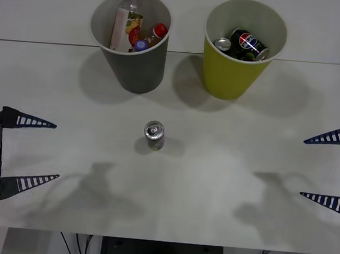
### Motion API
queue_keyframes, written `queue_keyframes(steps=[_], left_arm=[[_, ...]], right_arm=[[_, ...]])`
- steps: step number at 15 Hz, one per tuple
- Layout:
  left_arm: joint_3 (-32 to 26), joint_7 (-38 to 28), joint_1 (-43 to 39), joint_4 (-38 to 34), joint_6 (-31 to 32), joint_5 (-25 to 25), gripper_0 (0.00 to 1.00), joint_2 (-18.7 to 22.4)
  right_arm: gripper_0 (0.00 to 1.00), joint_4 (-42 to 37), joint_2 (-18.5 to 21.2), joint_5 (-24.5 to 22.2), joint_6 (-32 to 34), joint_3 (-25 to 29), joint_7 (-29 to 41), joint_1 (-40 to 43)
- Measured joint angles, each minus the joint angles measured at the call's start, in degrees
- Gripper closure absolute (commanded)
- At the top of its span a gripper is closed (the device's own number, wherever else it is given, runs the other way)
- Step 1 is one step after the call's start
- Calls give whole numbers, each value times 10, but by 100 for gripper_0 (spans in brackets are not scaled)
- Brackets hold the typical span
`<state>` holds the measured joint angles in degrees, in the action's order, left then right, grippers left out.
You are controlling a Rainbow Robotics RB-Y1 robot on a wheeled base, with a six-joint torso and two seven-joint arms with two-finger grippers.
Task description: Put the can into the green bin and the plastic bottle into the gray bin
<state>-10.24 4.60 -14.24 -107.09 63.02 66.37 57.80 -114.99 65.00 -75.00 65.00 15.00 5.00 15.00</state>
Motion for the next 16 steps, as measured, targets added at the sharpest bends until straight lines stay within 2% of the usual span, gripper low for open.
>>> queue_keyframes(steps=[3, 9, 11, 16], left_arm=[[64, 12, 46, 65, -14, -68, 0, -1], [177, 107, 135, 165, -48, -131, 0, -8], [191, 139, 152, 200, -48, -145, 0, -31], [193, 207, 167, 260, -45, -142, 0, -103]], right_arm=[[0, 0, 0, 0, 0, 0, 0, 0], [0, 0, 0, 0, 0, 0, 0, 0], [0, 0, 0, 0, 0, 0, 0, 0], [0, 0, 0, 0, 0, 0, 0, 0]])
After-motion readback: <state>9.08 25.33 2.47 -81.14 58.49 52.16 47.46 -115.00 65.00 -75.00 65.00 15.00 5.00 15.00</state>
